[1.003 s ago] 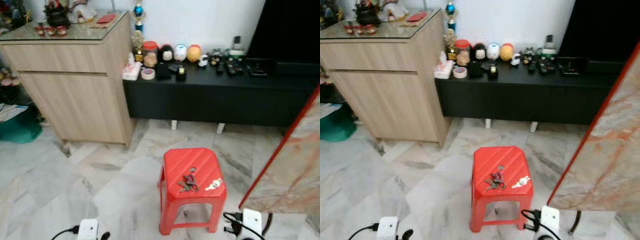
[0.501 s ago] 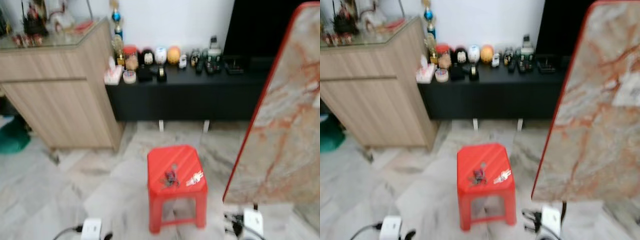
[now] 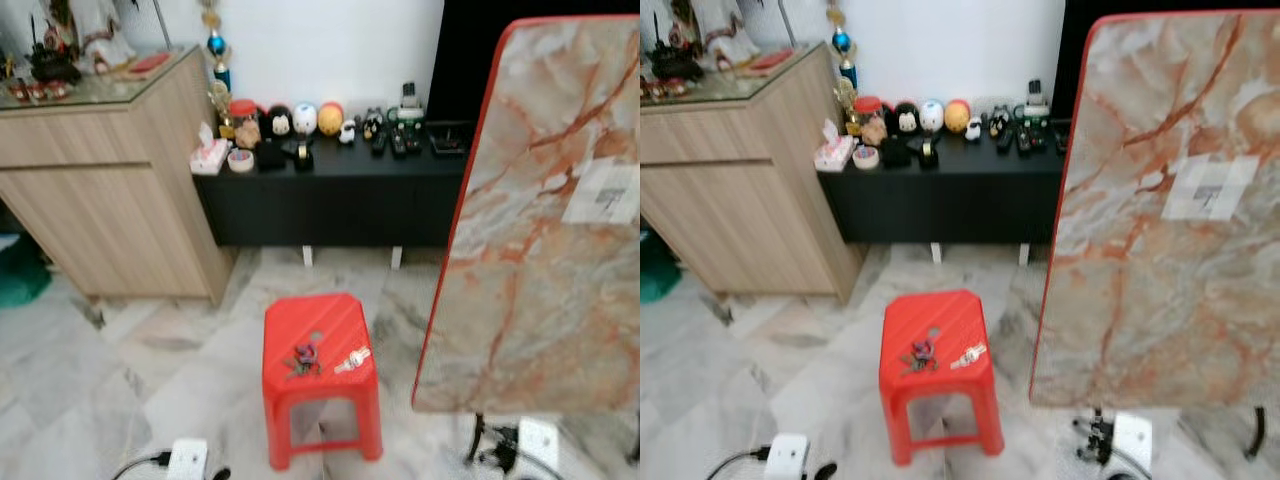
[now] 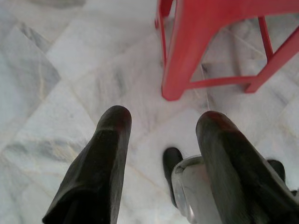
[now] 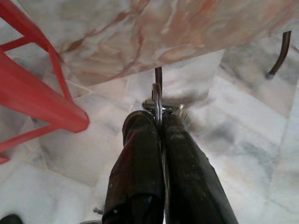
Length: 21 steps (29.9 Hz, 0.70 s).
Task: Hang keys on a hook
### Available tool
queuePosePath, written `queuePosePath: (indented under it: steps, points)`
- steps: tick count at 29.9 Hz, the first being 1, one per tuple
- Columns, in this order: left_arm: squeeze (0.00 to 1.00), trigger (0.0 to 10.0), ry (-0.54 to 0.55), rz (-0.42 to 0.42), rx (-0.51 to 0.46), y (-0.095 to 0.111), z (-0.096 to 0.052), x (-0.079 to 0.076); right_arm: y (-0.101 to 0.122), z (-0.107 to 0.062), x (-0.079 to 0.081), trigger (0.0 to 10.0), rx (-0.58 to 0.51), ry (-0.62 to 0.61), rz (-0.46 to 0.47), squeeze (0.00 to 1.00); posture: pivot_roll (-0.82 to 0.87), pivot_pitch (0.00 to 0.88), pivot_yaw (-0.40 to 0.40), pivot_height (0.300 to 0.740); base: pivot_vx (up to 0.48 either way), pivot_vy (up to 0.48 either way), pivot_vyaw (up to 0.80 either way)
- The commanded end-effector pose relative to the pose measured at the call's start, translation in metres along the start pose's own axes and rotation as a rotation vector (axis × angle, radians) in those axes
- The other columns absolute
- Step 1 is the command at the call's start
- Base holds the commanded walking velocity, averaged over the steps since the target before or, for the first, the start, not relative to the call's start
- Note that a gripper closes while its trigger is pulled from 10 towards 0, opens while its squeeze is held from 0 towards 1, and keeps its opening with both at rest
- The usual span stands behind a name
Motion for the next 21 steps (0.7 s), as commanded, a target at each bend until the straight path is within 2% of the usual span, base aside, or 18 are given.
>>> queuePosePath:
  steps: [1, 6, 14, 21]
  points:
    - [0.00, 10.0, 0.013, 0.017, 0.023, -0.003, 0.000, 0.002, -0.003, 0.000, 0.014, 10.0, 0.003, 0.028, 0.011, 0.00, -0.04, 0.000, 0.020, 0.740, 0.000, 0.000, 0.00]
    - [0.00, 10.0, 0.015, 0.010, 0.033, -0.004, 0.001, 0.001, 0.000, 0.000, 0.029, 10.0, -0.013, 0.044, 0.017, 0.00, -0.05, 0.000, 0.023, 0.740, 0.000, 0.000, 0.00]
    - [0.00, 10.0, 0.012, 0.016, 0.030, -0.003, 0.002, -0.001, 0.003, 0.000, 0.034, 10.0, -0.013, 0.053, 0.019, 0.00, -0.04, 0.000, 0.022, 0.740, 0.000, 0.000, 0.00]
    - [0.00, 10.0, 0.014, 0.015, 0.012, 0.004, 0.003, 0.000, 0.001, 0.000, 0.035, 10.0, -0.008, 0.055, 0.011, 0.00, -0.04, 0.000, 0.016, 0.740, 0.000, -0.306, 0.00]
Point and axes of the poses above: a point about 5 cm out from each wrist's last joint towards the gripper, its own z axis pointing out of the wrist towards the gripper, its own y axis along the axis of the wrist's last joint, x = y × z, the point moved 5 cm from there along z, pointing out of the wrist towards the gripper, and after that the axes turned 13 degrees about -z, right-handed, at the moved point
